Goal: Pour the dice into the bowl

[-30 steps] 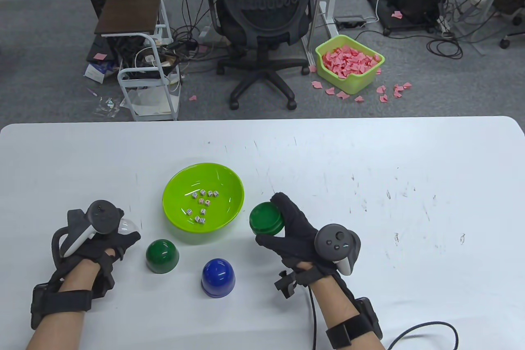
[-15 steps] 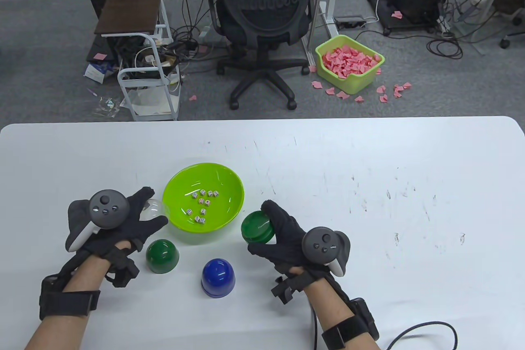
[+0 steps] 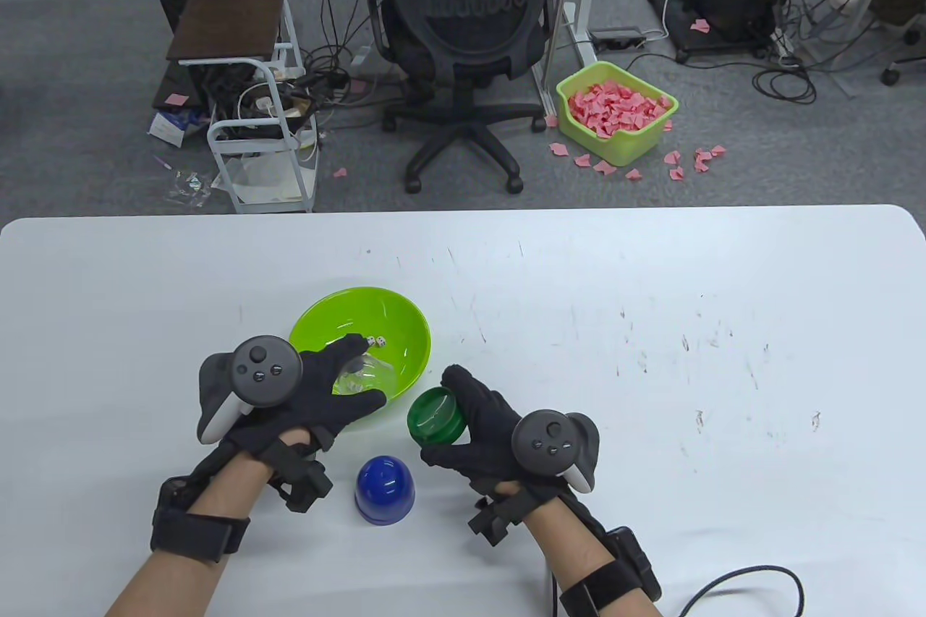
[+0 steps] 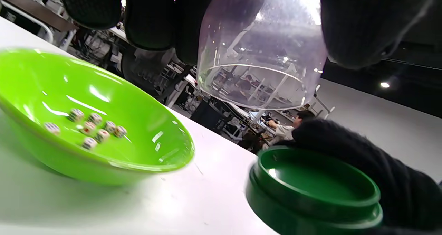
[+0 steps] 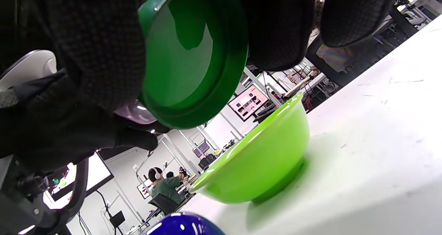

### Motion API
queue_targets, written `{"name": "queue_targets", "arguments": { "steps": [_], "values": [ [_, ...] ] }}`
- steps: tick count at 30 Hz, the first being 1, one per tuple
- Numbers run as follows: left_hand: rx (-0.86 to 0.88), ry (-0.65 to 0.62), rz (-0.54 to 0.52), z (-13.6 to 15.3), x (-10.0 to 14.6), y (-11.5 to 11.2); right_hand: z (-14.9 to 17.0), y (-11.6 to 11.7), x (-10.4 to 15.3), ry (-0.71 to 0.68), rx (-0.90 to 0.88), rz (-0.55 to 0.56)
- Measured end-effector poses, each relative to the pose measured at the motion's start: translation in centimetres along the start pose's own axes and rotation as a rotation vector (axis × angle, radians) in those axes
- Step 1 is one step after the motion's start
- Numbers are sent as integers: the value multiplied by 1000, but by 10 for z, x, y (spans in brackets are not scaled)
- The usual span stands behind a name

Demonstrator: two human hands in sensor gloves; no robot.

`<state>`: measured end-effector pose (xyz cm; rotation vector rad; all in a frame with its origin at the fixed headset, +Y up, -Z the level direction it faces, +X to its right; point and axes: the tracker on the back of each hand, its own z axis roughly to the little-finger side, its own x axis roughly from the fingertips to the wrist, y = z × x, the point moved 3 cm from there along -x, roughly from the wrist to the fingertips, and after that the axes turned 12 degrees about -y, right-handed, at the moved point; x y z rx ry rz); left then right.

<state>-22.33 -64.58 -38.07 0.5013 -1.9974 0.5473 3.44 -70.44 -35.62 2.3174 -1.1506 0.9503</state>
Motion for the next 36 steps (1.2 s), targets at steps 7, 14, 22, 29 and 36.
{"name": "queue_targets", "arguments": {
  "steps": [7, 14, 22, 29, 36],
  "values": [
    [62, -34, 50, -16, -13, -29, -3, 2, 0, -8, 6, 4],
    [63, -44, 110, -23, -19, -41, -4, 2, 0, -17, 19, 9],
    [60, -42, 137, -25, -20, -46, -5, 2, 0, -24, 17, 18],
    [60, -51, 137, -24, -15, -38, -5, 0, 0, -19, 11, 32],
    [22, 4, 63, 1, 4, -8, 1, -8, 2, 3, 6, 62]
  ]
}}
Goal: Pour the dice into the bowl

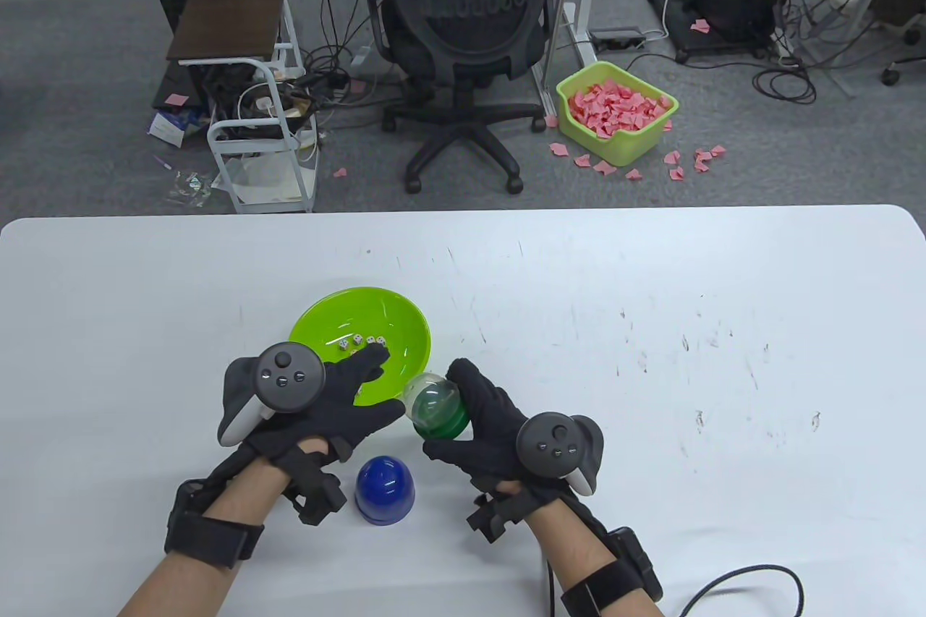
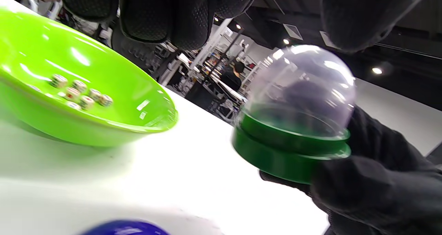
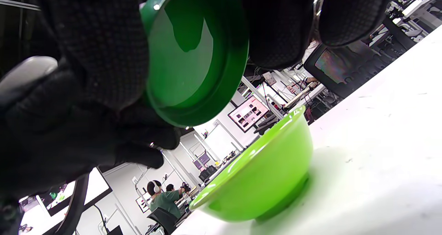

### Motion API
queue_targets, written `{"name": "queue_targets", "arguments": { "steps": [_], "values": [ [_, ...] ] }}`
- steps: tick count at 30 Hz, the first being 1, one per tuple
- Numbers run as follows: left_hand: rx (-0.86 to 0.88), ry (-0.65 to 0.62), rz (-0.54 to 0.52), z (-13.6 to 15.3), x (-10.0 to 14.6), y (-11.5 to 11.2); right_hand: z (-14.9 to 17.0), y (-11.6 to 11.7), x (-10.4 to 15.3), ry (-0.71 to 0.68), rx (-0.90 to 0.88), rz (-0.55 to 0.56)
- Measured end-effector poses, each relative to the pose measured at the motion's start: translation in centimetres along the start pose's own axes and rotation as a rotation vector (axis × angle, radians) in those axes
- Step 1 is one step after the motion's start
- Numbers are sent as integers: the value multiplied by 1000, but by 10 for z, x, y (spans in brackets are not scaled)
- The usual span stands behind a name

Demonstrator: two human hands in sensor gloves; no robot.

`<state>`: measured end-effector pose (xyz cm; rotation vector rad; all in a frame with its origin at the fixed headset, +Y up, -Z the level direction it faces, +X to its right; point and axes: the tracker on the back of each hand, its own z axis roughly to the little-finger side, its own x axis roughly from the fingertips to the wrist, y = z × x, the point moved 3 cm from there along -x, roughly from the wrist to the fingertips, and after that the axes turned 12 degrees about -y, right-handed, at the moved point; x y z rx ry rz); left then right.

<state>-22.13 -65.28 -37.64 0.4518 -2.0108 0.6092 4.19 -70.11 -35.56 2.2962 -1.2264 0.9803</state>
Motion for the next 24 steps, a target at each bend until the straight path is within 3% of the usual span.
{"name": "queue_targets", "arguments": {
  "steps": [7, 12, 17, 24],
  "values": [
    [-112, 114, -47, 41, 29, 23, 3, -6, 0, 13, -7, 24],
    [-195, 194, -40, 68, 44, 28, 4, -8, 0, 19, -6, 30],
    [-278, 263, 17, 88, 50, 20, 4, -8, 1, 22, -3, 27],
    [-365, 367, 208, 109, 49, -8, 5, -9, 1, 25, 5, 19]
  ]
}}
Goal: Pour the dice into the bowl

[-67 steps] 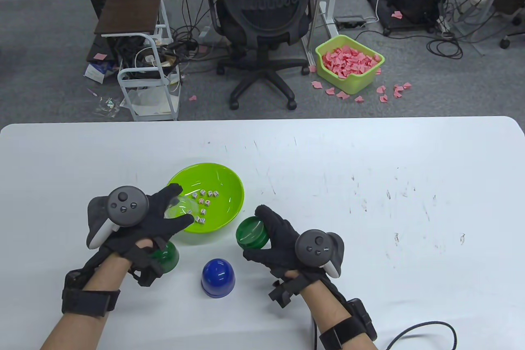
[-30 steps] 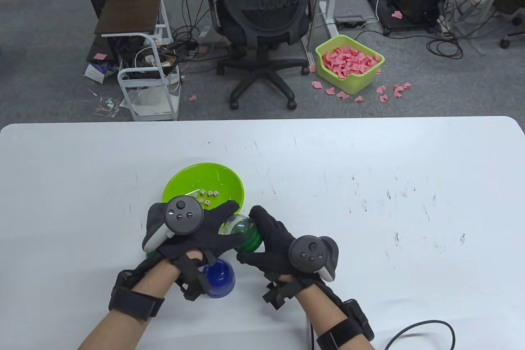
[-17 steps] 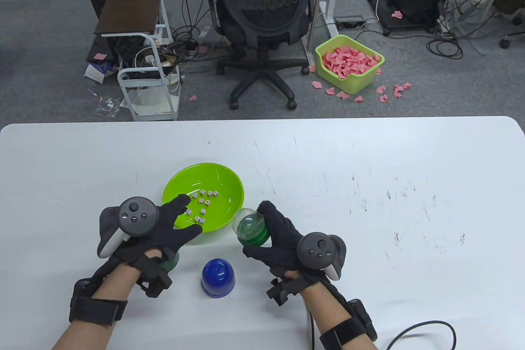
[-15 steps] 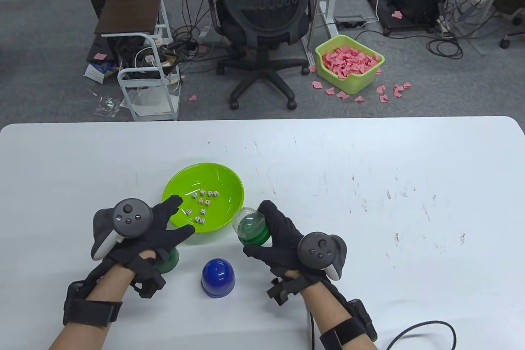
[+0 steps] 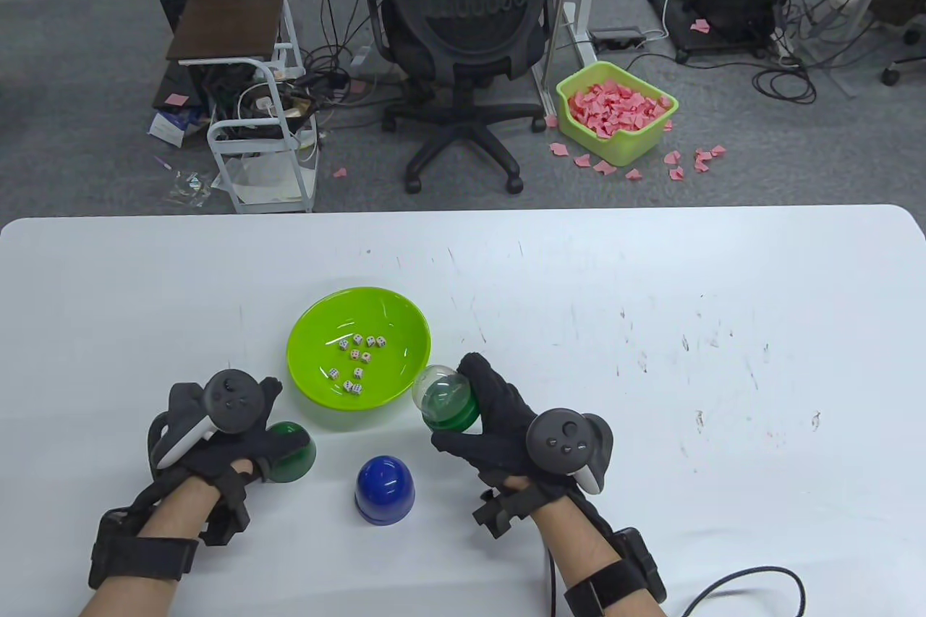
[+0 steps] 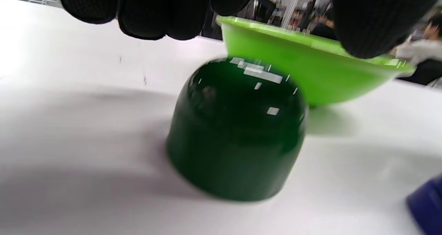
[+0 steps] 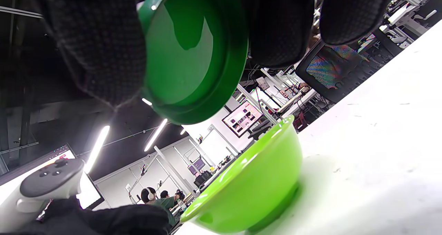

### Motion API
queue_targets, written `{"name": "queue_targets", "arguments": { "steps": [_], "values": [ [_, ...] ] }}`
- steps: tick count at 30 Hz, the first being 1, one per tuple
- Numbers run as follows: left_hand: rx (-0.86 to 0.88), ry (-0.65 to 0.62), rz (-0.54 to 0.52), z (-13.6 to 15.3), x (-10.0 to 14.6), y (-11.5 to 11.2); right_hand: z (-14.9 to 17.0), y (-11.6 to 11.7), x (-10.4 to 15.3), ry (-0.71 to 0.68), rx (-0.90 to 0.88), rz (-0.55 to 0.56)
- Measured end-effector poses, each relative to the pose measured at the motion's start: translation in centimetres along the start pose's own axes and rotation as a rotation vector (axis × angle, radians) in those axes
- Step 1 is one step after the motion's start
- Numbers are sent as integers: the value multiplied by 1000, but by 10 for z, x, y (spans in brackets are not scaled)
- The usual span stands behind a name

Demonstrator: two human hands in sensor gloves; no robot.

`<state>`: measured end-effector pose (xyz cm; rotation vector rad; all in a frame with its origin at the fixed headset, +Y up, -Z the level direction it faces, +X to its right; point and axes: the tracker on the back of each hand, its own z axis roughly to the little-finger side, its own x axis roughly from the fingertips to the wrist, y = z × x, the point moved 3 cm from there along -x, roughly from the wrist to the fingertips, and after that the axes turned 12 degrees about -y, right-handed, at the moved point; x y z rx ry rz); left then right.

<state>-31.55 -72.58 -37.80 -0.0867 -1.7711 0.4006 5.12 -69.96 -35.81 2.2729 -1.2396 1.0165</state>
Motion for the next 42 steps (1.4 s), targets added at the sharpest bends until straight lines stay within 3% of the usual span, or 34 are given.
{"name": "queue_targets", "arguments": {
  "steps": [10, 17, 24, 35, 42],
  "values": [
    [-81, 41, 149, -1, -12, -29, 1, 0, 0, 5, 5, -10],
    [-93, 14, 101, -2, -12, -27, 2, 0, 0, 10, 4, -14],
    [-46, -30, -4, -5, -2, -2, 1, 1, -1, 10, 7, -20],
    [16, -172, -203, -35, 17, 61, -1, 7, -1, 7, 24, -61],
    [143, -287, -257, -59, 17, 76, -3, 12, -1, -1, 34, -90]
  ]
}}
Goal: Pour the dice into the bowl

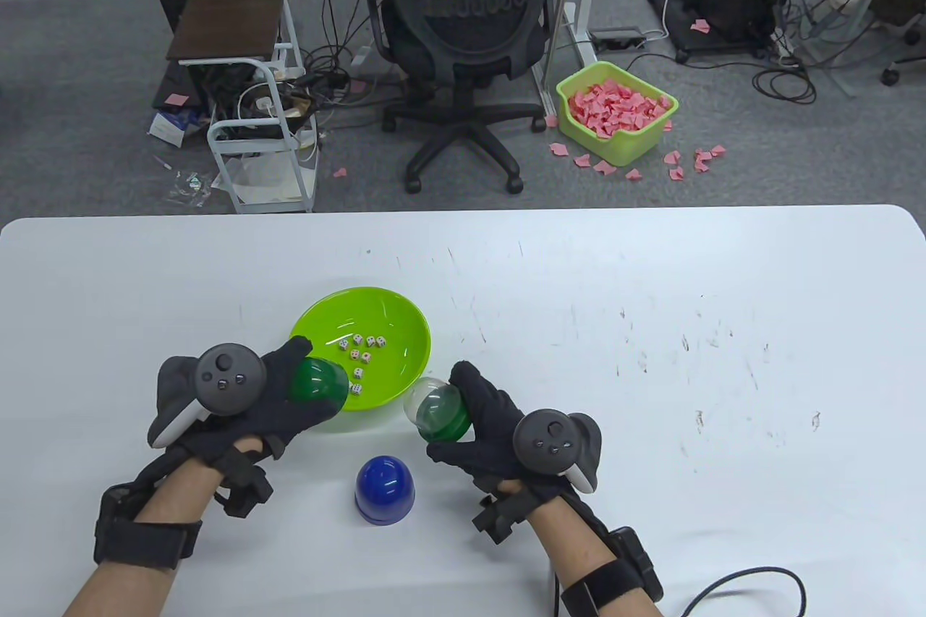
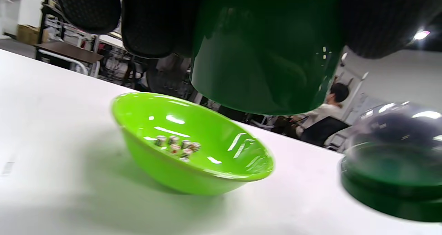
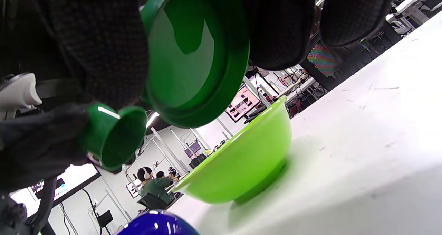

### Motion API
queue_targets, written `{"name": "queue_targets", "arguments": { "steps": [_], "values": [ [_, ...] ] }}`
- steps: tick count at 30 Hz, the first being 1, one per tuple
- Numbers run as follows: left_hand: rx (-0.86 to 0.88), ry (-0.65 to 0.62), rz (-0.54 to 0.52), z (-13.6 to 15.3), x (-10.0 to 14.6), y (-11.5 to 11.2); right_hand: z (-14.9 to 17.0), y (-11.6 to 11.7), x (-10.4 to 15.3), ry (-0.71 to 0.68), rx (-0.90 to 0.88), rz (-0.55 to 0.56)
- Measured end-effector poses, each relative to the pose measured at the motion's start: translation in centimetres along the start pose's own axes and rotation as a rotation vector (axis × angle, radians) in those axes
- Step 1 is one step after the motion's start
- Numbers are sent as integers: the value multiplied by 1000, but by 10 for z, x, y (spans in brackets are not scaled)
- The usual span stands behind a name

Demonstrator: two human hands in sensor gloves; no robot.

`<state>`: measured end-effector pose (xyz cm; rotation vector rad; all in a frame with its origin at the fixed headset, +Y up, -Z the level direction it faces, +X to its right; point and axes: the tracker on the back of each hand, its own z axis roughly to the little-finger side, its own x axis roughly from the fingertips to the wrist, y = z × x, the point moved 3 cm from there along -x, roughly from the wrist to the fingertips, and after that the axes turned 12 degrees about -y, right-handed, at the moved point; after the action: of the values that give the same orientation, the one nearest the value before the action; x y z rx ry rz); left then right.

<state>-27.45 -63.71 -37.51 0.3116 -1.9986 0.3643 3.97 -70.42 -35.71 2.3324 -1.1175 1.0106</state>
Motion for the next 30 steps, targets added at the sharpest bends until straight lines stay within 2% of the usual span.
{"name": "queue_targets", "arguments": {
  "steps": [5, 9, 16, 25, 30],
  "values": [
    [41, -74, -9, -23, -12, -4, -1, 2, 0, -1, 4, -16],
    [120, -122, 10, -41, -23, -17, -2, 3, 0, -6, 9, -26],
    [142, -166, 67, -63, -37, -42, -3, 5, -1, -13, 10, -32],
    [154, -166, 133, -74, -50, -63, -7, 4, -2, -29, -9, -7],
    [171, -168, 150, -77, -53, -67, -9, 2, -1, -50, 2, 7]
  ]
}}
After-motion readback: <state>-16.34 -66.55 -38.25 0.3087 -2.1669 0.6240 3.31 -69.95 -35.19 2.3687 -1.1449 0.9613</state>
